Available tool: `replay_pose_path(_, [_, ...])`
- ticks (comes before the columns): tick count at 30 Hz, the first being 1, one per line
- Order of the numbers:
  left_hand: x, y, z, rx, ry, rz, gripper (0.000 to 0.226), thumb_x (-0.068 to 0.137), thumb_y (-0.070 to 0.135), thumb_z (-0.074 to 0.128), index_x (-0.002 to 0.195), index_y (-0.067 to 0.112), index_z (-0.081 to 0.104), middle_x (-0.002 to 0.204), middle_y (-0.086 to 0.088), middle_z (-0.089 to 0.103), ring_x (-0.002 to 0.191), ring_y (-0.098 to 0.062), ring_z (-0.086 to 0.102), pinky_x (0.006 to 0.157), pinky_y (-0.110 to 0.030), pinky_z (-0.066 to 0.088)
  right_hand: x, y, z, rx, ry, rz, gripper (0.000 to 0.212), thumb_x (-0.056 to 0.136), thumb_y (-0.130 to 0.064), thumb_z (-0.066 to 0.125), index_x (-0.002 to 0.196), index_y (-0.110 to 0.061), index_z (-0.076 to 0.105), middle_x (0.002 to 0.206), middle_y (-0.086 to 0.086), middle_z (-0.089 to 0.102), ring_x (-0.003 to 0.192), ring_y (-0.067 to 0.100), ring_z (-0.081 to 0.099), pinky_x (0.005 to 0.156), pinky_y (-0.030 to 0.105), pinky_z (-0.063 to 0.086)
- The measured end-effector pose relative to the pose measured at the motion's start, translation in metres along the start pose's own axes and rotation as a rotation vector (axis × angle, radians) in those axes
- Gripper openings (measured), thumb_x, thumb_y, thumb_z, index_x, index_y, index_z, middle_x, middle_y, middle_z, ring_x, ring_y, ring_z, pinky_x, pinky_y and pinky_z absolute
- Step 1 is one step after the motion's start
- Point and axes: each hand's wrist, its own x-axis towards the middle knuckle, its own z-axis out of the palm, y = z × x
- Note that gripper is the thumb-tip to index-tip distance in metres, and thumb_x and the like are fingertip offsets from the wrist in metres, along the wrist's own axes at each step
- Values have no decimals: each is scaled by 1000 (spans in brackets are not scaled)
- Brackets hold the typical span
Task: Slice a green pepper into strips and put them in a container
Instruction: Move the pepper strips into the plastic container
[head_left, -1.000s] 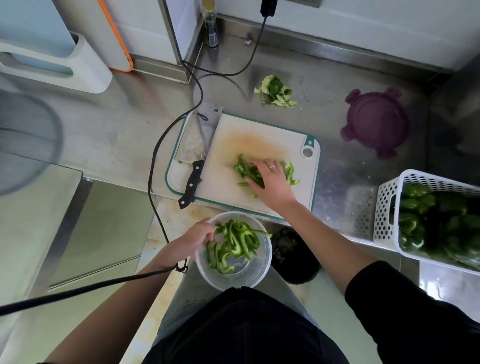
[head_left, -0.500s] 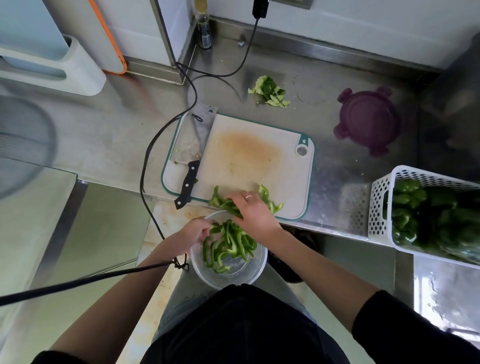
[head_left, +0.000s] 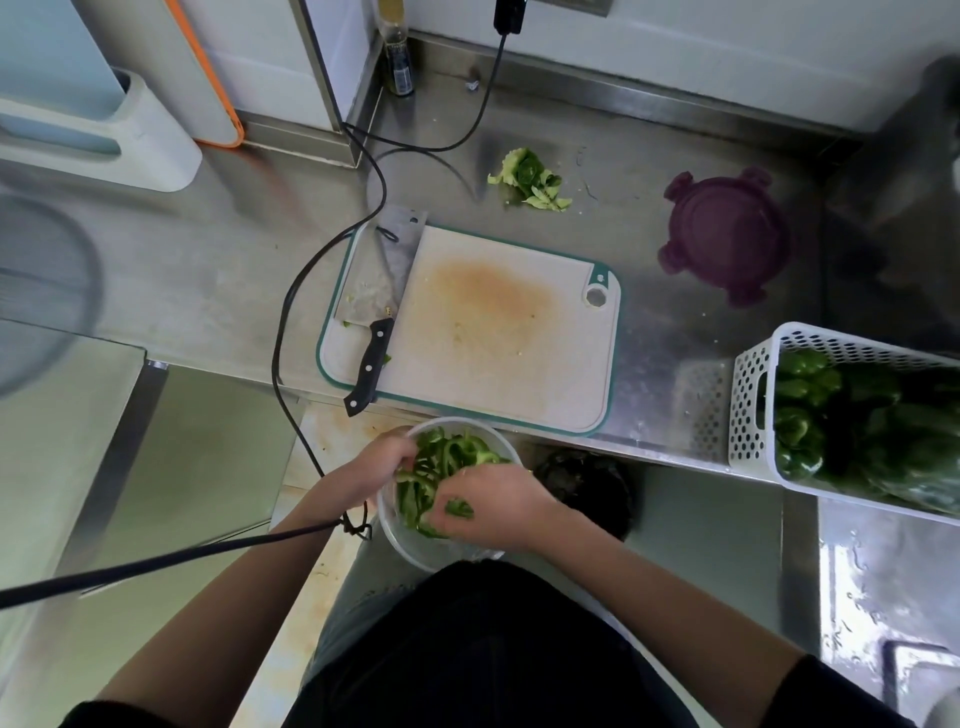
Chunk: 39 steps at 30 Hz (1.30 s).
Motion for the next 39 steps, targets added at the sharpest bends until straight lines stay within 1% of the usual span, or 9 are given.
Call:
replay_pose_path(3, [11, 5, 0, 161, 40, -63, 27, 87, -14, 37, 107, -5, 53, 73, -6, 40, 90, -23, 44, 71, -26, 36, -2, 19, -14, 134, 401, 60, 47, 90, -51, 31, 83, -18, 63, 73, -4, 64, 61, 15, 57, 56, 32, 52])
replay_pose_path(5, [13, 10, 0, 283, 30, -147, 44, 87, -13, 40, 130, -4, 44, 77, -6, 38, 96, -24, 38, 82, -32, 39, -3, 33, -16, 159, 531, 71, 27, 92, -33, 45, 91, -12, 63, 79, 0, 62, 65, 17, 56, 54, 36, 52])
replay_pose_path(9, [14, 13, -1, 294, 25, -153, 46, 86, -14, 40, 130, -5, 43, 95, -12, 43, 92, -23, 41, 90, -36, 41, 1, 17, 5, -172, 169, 168, 41, 91, -7, 45, 132, -3, 43, 128, 16, 51, 115, 33, 50, 84, 43, 48])
replay_pose_path(13, [1, 3, 1, 134, -9, -80, 36, 86, -10, 37, 119, 5, 43, 91, -12, 43, 90, -30, 50, 74, -32, 40, 3, -7, 22, 94, -54, 232, 39, 94, -12, 41, 133, -8, 42, 127, 16, 48, 113, 35, 52, 88, 39, 48])
replay_pose_path(19, [2, 4, 0, 119, -21, -66, 38, 83, -13, 37, 117, 1, 47, 88, -11, 43, 84, -23, 42, 73, -28, 35, -3, 14, 18, -54, 151, 227, 53, 90, -2, 42, 142, -10, 33, 140, 14, 41, 129, 32, 38, 102, 42, 38])
replay_pose_path(24, [0, 5, 4, 114, 1, -101, 35, 86, -13, 34, 115, 5, 41, 84, -12, 40, 94, -28, 40, 79, -34, 36, 7, 0, 26, -328, -74, 335, 64, 92, -3, 47, 146, -7, 13, 136, 28, 40, 125, 40, 37, 101, 42, 36])
replay_pose_path(32, [-6, 0, -3, -22, -41, -74, 2, 80, 6, 43, 78, 6, 42, 89, -11, 46, 75, -23, 43, 65, -29, 37, 8, 0, 11, 76, 105, 207, 41, 80, 10, 46, 115, -11, 50, 100, 13, 57, 108, 28, 46, 72, 31, 42])
replay_pose_path(37, [-10, 3, -9, 8, -75, -57, 29, 73, 5, 44, 101, 1, 51, 89, -17, 46, 77, -27, 49, 66, -31, 41, 17, 0, 19, 245, 6, 70, 54, 92, 0, 42, 138, -28, 43, 140, 6, 45, 124, 27, 45, 99, 37, 43])
replay_pose_path(39, [-13, 4, -10, 3, -82, -69, 24, 70, 5, 44, 94, 3, 49, 89, -16, 45, 82, -27, 47, 70, -33, 40, 7, 2, 11, 337, 69, 78, 54, 93, -1, 39, 138, -32, 43, 142, 3, 46, 114, 19, 56, 92, 33, 48])
